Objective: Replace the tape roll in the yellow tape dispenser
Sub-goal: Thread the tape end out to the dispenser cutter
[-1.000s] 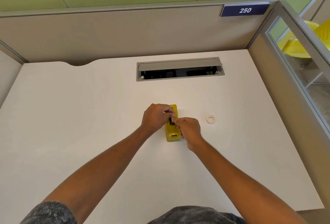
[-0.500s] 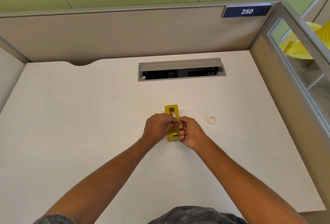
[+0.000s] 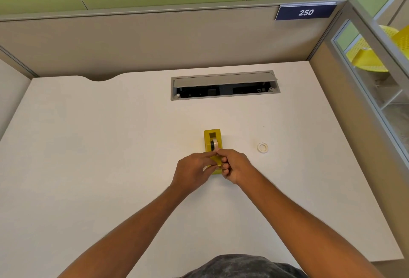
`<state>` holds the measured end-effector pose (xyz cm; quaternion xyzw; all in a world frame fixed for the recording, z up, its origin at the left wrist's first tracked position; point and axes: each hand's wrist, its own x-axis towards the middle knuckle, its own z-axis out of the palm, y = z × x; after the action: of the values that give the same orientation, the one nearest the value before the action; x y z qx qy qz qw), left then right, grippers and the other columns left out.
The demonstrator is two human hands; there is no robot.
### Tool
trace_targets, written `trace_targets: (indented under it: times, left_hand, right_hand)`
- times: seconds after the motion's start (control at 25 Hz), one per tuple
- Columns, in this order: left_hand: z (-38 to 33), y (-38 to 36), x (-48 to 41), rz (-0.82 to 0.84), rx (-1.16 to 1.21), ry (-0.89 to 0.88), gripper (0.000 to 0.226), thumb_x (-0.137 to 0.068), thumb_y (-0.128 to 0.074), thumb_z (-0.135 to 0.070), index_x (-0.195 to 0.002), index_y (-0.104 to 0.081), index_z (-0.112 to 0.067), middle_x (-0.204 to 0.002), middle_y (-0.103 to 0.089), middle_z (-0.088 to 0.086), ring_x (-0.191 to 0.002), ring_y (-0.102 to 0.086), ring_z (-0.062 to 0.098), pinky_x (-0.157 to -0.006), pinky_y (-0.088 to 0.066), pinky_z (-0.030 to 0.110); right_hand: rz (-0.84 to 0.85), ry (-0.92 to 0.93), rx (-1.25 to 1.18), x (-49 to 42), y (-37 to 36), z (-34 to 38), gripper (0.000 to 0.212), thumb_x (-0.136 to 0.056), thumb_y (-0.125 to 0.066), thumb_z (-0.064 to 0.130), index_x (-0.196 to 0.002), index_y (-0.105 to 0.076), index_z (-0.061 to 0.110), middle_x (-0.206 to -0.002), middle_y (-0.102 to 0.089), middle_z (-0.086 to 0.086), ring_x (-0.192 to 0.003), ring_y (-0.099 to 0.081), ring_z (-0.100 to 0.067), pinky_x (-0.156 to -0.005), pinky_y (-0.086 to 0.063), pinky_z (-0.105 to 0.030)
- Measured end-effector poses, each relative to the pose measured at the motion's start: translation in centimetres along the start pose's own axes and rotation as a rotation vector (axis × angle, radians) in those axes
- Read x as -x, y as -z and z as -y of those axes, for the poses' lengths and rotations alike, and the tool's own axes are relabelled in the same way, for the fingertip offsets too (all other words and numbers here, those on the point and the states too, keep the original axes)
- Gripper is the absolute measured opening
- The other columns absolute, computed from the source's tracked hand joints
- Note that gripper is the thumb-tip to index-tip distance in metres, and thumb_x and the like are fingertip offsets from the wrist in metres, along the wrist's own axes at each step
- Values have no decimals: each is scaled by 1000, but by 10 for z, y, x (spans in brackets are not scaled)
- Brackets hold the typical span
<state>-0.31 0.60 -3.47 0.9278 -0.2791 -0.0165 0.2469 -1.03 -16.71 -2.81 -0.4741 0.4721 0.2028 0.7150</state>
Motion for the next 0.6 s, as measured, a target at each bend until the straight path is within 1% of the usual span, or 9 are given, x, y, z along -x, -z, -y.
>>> trace_targets:
  times: [0.08, 0.12, 0.2, 0.28, 0.4, 0.48, 0.6]
  left_hand:
    - [0, -4, 8, -22, 29, 50, 10, -96, -79, -40, -104, -85, -38, -132, -78, -20, -104, -77, 13, -72, -59, 29]
    - [-1, -5, 11, -21, 43, 71, 13, -96, -80, -42, -107, -84, -37, -128, -79, -20, -105, -76, 11, -74, -58, 26]
    - [-4, -10, 17, -11, 71, 118, 18, -96, -80, -44, -112, -82, -36, -119, -80, -18, -100, -74, 8, -73, -54, 19]
    - [-8, -13, 18, -16, 105, 190, 16, -97, -80, -39, -112, -80, -35, -113, -80, -17, -93, -72, 7, -71, -50, 16]
    - [-10, -16, 18, -26, 150, 263, 12, -97, -79, -36, -110, -80, -36, -110, -80, -17, -87, -69, 5, -68, -36, 5]
    - [-11, -16, 20, -25, 176, 288, 13, -97, -79, -37, -110, -80, -36, -110, -80, -18, -86, -68, 5, -69, -36, 5]
    - [-13, -18, 23, -53, 234, 314, 13, -96, -81, -37, -108, -79, -37, -106, -75, -17, -80, -67, 7, -68, -49, 17]
  right_hand:
    - [-23, -5, 28, -1, 0, 0, 18, -96, -80, 23, -87, -70, 10, -59, -52, 0, -42, -39, -9, -37, -36, -21]
    - [-32, -4, 47, -1, 0, -1, 19, -95, -80, 22, -84, -70, 10, -60, -53, -1, -42, -40, -9, -37, -37, -20]
    - [-58, 1, 79, 0, -2, -2, 23, -93, -82, 21, -78, -68, 11, -62, -54, -2, -45, -41, -10, -38, -38, -20]
    - [-86, 12, 90, 0, -4, -3, 23, -91, -84, 18, -77, -67, 10, -63, -54, -2, -47, -43, -10, -39, -38, -20]
    - [-115, 29, 109, 2, -5, -4, 18, -90, -85, 16, -81, -70, 8, -63, -57, -3, -47, -47, -10, -40, -39, -19]
    - [-123, 44, 122, 5, -4, -6, 16, -90, -84, 16, -85, -74, 6, -63, -60, -4, -47, -50, -10, -41, -41, -20]
    - [-134, 70, 126, 8, -3, -10, 15, -91, -84, 17, -91, -77, 4, -64, -62, -6, -47, -52, -10, -43, -43, -21]
